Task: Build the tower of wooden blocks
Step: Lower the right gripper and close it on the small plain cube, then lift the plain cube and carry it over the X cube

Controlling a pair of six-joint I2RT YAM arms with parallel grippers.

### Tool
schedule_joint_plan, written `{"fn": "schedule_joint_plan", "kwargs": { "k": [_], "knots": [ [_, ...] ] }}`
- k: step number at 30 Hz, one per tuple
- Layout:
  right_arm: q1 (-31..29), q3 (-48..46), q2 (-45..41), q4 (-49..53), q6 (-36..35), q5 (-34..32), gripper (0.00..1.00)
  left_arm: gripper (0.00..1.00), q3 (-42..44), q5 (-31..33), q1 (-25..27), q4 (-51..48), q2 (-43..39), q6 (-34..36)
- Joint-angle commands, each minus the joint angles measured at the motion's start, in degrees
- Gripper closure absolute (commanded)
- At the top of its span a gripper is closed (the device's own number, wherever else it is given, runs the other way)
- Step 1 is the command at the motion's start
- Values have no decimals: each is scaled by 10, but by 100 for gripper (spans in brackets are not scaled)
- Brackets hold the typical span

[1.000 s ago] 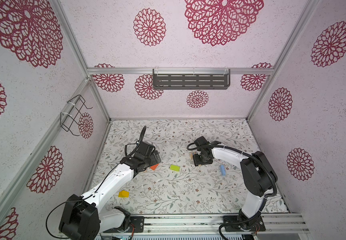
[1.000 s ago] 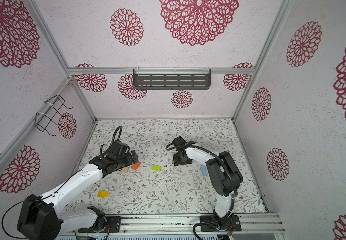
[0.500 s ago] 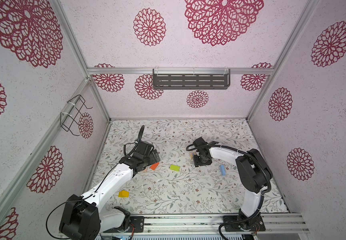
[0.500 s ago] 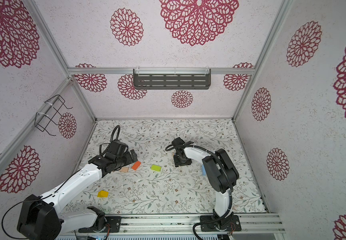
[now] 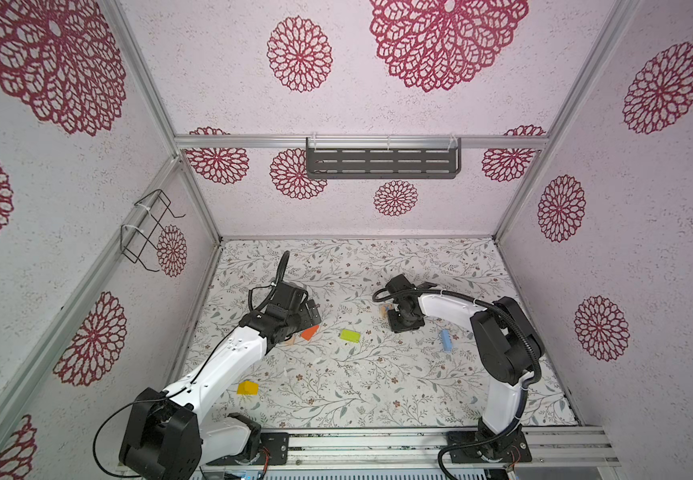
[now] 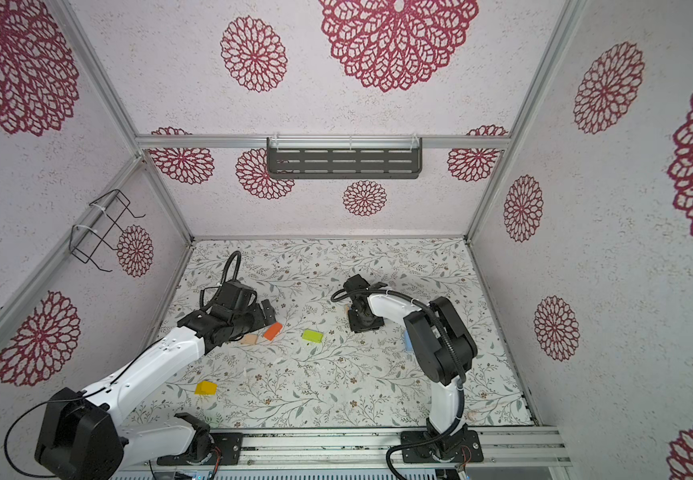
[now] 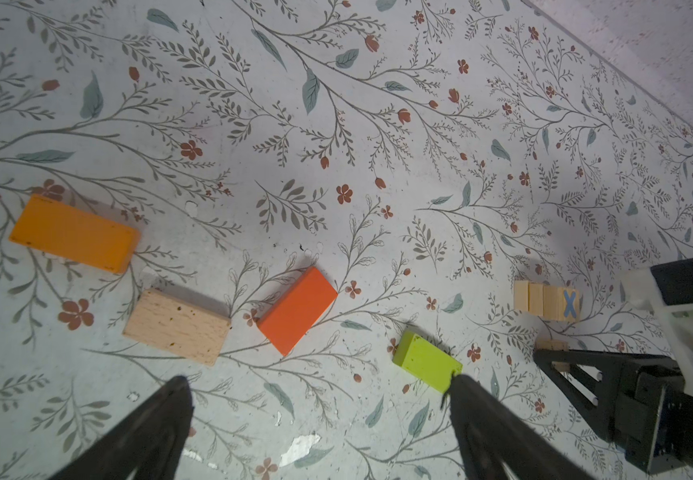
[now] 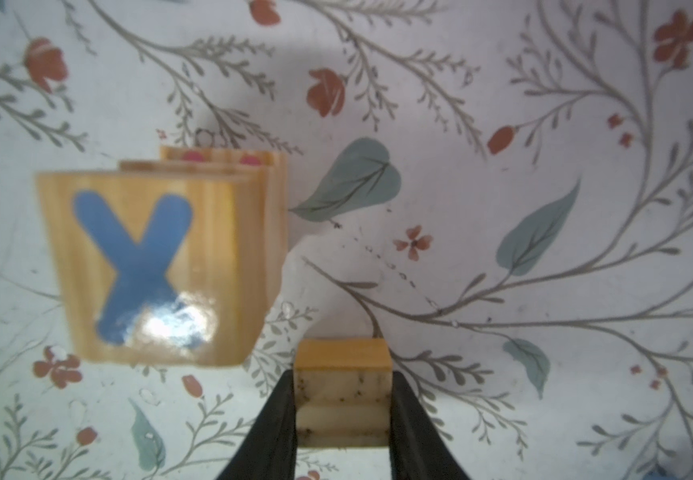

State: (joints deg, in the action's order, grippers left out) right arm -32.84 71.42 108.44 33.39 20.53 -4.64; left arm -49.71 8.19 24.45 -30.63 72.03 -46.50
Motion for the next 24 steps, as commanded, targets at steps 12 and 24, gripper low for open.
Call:
{"fn": "schedule_joint_plan", "kwargs": {
  "k": [12,24],
  "knots": [
    [-3,74,-60,113,-7,-17,66,0,34,-16,-7,50,-2,-4],
    [-9,153,-34,148,-1,-6,65,3,50,-30,-9,70,8,12]
  ]
}}
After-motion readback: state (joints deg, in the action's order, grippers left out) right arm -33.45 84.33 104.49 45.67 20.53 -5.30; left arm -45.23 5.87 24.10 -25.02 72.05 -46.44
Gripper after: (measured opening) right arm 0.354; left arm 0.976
